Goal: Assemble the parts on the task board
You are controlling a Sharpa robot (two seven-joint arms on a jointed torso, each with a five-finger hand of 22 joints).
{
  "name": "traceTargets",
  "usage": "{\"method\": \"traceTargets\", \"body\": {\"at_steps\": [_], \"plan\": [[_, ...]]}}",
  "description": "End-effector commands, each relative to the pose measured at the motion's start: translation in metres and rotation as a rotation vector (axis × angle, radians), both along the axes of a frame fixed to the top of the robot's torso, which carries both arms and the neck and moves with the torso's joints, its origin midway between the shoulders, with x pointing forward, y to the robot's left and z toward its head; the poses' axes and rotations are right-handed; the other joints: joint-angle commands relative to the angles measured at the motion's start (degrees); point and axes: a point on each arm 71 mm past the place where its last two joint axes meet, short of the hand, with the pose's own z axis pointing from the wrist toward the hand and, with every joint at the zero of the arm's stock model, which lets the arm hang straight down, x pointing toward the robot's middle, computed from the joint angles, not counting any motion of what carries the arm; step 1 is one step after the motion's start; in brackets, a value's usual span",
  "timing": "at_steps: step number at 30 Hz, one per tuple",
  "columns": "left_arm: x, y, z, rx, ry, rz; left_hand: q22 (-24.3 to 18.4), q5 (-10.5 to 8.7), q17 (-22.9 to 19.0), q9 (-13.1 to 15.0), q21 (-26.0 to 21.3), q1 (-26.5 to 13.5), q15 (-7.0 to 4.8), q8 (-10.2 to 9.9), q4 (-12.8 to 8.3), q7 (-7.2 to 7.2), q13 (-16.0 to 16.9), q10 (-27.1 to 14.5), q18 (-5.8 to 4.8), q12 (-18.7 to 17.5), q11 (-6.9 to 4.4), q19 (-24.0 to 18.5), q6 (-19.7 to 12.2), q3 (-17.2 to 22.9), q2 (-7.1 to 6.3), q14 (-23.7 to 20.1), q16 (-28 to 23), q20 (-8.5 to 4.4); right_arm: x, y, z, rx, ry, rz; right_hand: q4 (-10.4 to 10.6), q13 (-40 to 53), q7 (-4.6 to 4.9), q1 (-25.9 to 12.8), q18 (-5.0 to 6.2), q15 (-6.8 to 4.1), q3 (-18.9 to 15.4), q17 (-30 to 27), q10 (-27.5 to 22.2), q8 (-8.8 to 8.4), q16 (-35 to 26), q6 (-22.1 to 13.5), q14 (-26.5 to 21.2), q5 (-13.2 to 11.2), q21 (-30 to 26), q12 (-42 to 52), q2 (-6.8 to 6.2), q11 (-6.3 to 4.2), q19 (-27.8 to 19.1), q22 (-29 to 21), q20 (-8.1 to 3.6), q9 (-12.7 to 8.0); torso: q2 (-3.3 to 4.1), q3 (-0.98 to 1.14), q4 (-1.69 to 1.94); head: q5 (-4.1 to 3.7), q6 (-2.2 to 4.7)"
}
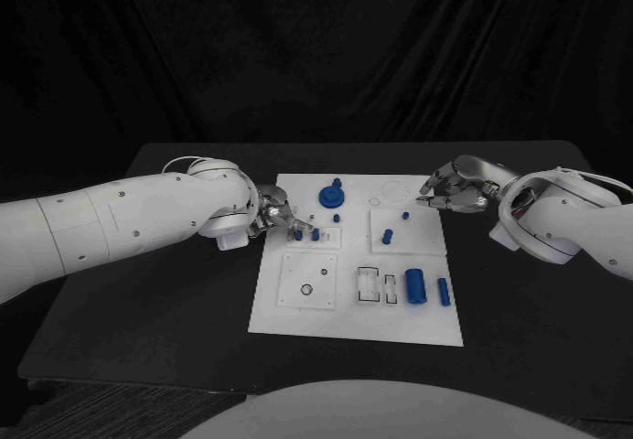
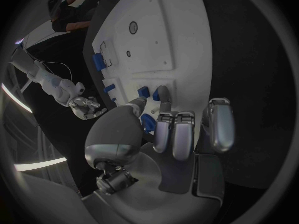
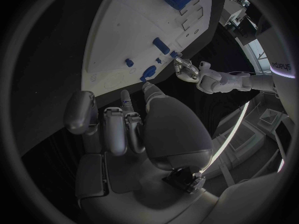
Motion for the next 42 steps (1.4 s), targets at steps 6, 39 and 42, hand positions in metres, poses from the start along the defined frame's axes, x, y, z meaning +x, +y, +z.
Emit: {"method": "traceTargets", "body": {"at_steps": [6,39,42], "plan": [[-0.001,0.001,-0.004,0.015,0.018,-0.003,10.6,0.24,15.1,2.4,-0.1,0.9,0.02,2.1,0.4,-0.3,15.0,6.2,0.76,0.2,-0.06,-0.1,-0.2,-1.5,1.0,5.8,0.2,-0.18,0.0,-0.001,-0.002,-0.007,0.012,-0.006,-0.3,15.1,0.12,0.7,1.02,0.38,0.3,6.6,6.1,-0.28,-0.3,0.4,3.9,1.0,-0.3,0.2,0.14,0.47,-0.4,6.7,0.04,-0.1,0.01,0.02,0.02,-0.04,-0.01],[0.016,-0.004,0.064,-0.34,-0.781,-0.314,7.0,3.3,8.4,0.5,-11.7,17.8,5.07,-3.0,-0.1,5.32,-7.1,-21.2,2.45,-21.4,5.18,-13.3,-15.4,-14.8,2.25,-2.8,-3.3,2.89,-0.001,-0.002,0.001,0.014,-0.029,0.002,-0.1,15.1,0.13,0.7,1.09,0.4,0.5,6.3,6.1,-0.28,-0.5,0.7,3.8,3.0,-0.9,0.2,0.11,0.47,-0.5,6.6,0.05,-0.2,-0.04,0.01,-0.03,-0.49,-0.01],[0.016,-0.013,0.062,-0.315,-0.783,-0.438,6.4,2.88,-2.3,-5.9,-13.5,27.5,5.98,-7.9,-3.4,5.79,-20.7,-43.0,2.74,-39.6,6.12,-16.4,-17.8,-9.9,4.12,-18.0,-10.3,3.44,-0.001,-0.001,0.003,0.024,-0.047,0.011,0.1,15.1,0.09,0.4,1.07,0.37,0.4,6.4,6.1,-0.18,-0.4,0.9,3.8,3.1,-0.8,0.2,0.09,0.46,-0.4,6.6,0.04,-0.2,0.02,0.01,-0.03,-0.52,-0.01]]}}
